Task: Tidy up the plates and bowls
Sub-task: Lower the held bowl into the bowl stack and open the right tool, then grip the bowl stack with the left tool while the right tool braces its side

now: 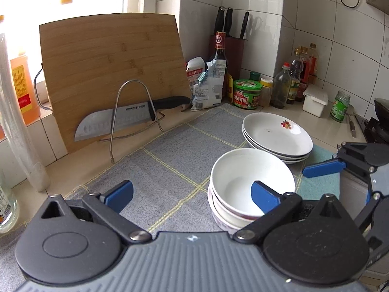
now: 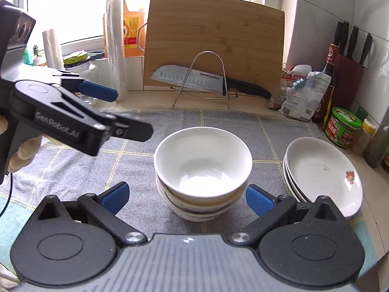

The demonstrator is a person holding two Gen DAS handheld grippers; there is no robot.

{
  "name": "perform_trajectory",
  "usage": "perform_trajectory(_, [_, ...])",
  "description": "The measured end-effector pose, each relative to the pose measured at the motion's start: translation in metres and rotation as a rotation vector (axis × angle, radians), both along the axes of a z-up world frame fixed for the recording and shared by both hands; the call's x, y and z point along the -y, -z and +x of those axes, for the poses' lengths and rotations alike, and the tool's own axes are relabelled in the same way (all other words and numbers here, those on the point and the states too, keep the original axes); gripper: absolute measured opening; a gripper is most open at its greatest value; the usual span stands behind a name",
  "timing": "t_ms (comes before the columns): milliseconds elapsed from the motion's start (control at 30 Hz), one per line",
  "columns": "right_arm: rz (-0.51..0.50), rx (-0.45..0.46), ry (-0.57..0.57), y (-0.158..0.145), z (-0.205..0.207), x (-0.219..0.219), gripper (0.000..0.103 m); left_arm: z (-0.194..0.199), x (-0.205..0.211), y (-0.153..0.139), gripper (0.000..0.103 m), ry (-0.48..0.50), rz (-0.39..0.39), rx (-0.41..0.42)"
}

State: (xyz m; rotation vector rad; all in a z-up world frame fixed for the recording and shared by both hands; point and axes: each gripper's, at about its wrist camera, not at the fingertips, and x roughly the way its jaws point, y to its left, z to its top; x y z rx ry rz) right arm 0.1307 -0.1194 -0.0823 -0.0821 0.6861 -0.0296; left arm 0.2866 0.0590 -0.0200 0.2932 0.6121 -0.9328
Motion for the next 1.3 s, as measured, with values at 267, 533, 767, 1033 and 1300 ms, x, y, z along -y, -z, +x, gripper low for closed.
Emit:
perform_trajectory(267, [-0.080, -0.129, -0.096, 0.036, 0.009, 0.023, 0.103, -0.018, -0.008, 0.042, 0.102, -0.015, 0.064, -0.074])
perform_trajectory(533, [-0.096, -0.203, -0.356, 0.069, 0.041, 0.064, 0.103, -0.038, 0.017, 0.070, 0.102, -0.158, 0.119, -0.143])
perform_trajectory(767, [-0.046, -0.239, -0.513, 0.075, 0.051, 0.088, 0.103, -0.054, 0.041, 0.077, 0.102, -0.239, 0.169, -0.152])
perform_trajectory(1033, [-0.054, -0.229, -0.565, 0.075, 0.052, 0.090, 0.103, -0.048, 0.055, 0.082, 0.102, -0.199, 0.220, -0.144])
perform_trajectory(1300, [-0.052, -0.229, -0.538, 0.076, 0.050, 0.091, 0.103, -0.029, 0.061, 0.091, 0.102, -0.046, 0.246, -0.121])
